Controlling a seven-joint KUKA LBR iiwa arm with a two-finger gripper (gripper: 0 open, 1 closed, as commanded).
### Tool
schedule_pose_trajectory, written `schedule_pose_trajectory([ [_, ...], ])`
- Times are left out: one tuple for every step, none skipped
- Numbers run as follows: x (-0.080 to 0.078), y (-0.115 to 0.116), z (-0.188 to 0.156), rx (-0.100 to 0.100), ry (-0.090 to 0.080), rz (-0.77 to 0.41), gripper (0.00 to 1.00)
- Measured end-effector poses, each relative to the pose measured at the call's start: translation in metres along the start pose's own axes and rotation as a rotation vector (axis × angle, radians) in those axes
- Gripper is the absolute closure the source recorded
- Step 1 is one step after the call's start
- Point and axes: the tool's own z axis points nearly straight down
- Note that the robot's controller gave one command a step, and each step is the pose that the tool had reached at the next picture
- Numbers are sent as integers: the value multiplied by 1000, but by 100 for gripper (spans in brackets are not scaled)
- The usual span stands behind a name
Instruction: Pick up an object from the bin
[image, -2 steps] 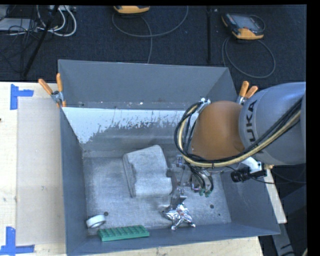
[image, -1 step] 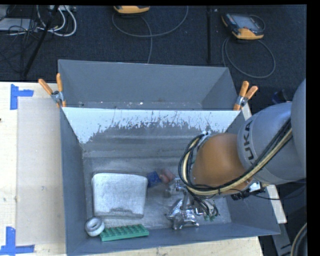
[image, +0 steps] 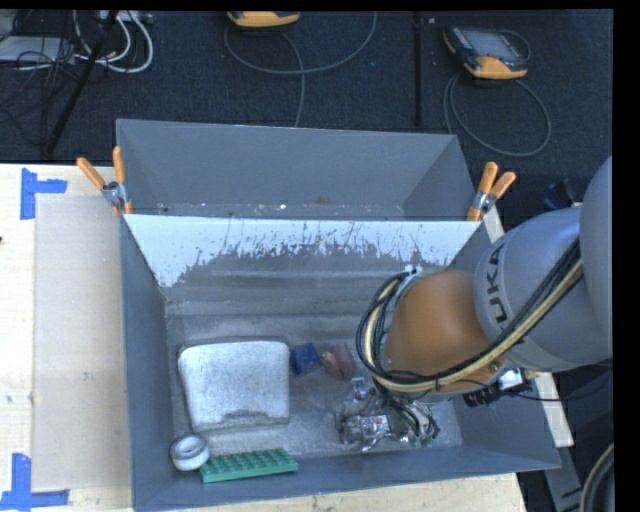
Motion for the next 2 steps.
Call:
schedule_pose_trajectory([
  [-13, -38, -68, 2, -10, 28, 100],
  [-1, -46, -85, 0, -3, 257, 100],
])
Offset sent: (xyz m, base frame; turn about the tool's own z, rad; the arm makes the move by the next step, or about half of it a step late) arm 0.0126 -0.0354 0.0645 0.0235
